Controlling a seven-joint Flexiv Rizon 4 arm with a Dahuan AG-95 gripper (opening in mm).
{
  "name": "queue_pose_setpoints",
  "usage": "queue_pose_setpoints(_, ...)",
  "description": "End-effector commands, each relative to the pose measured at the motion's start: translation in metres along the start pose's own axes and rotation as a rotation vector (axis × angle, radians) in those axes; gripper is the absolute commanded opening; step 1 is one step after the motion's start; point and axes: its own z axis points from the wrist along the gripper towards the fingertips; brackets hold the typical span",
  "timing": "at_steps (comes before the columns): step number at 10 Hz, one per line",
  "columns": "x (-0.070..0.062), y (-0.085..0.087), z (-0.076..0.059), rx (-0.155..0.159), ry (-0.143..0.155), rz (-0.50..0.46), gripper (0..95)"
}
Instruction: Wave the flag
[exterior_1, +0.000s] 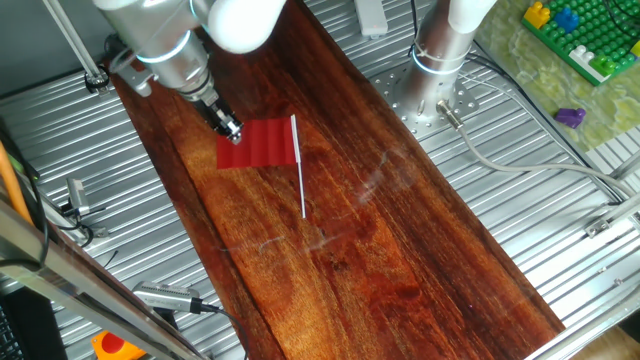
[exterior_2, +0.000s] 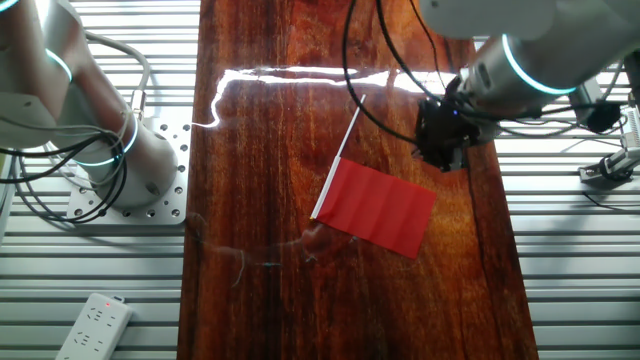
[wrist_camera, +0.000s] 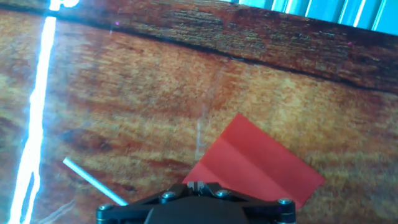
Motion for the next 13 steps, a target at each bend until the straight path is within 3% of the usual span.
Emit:
queue_pose_setpoints(1,-0.007,-0.003,0.007,-0.014,0.002,-0.001,0.0)
queue_pose_setpoints(6,-0.022,-0.007,0.032,-0.024,0.01,-0.008,0.0)
queue_pose_setpoints(9,-0.027,0.005,0.053,-0.019,0.028,-0.009,0.0)
queue_pose_setpoints(11,-0.028,0.008,0.068,-0.018,0.022,-0.004,0.0)
queue_pose_setpoints(13,-0.028,0.008,0.068,-0.021,0.021,-0.006,0.0)
